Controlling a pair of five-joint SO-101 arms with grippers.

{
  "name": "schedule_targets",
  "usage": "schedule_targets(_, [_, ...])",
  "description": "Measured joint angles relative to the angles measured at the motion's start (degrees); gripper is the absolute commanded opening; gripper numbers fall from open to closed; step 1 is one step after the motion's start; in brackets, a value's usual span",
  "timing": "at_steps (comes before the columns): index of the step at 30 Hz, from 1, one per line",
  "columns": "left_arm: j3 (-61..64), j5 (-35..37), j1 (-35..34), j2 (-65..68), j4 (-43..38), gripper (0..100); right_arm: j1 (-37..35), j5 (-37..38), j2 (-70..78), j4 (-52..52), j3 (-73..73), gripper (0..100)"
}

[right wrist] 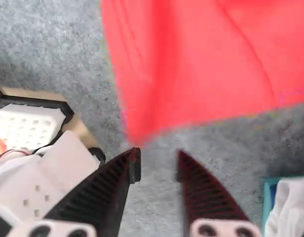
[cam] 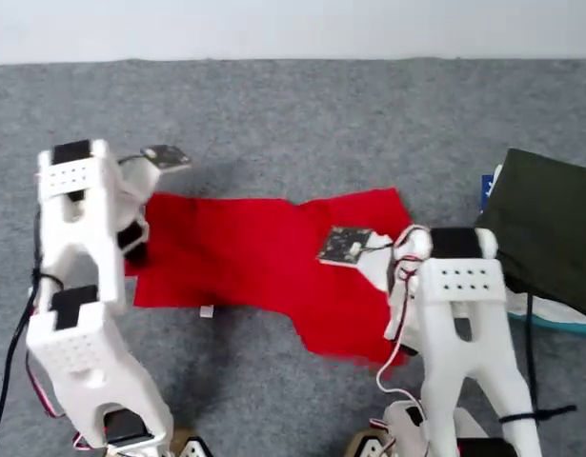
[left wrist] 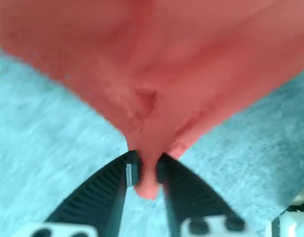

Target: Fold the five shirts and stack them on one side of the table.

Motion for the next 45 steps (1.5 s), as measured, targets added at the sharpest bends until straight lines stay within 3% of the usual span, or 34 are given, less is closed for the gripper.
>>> schedule_targets(6, [0.0,0.44,-2.64,-11.08,0.0,15,1.85,-0.62,-2.11,-0.7,-9.32,19.5])
schedule_targets(10, [-0.09,5.19,-1.85,-14.95,0.0,14,1.67,-7.56,-0.62,-10.37,-10.37,16.9])
schedule_targets(14, [-0.09,15.91,0.7,-15.21,-4.13,3,1.58,-16.35,6.15,-23.38,-10.37,0.9])
schedule_targets(19, [-0.09,29.63,5.54,-10.2,-11.52,1,1.49,-23.56,19.43,-38.42,-10.37,0.9])
schedule_targets(24, [-0.09,36.75,9.23,-0.7,-16.62,1,1.67,-26.73,34.02,-45.8,-17.41,1.0])
schedule_targets(34, [-0.18,38.42,8.26,11.87,-22.33,1,1.76,-27.16,58.64,-45.27,-38.33,1.0])
schedule_targets(45, [-12.75,38.59,0.79,15.47,-15.3,1,5.54,-27.34,71.65,-26.99,-62.86,1.0])
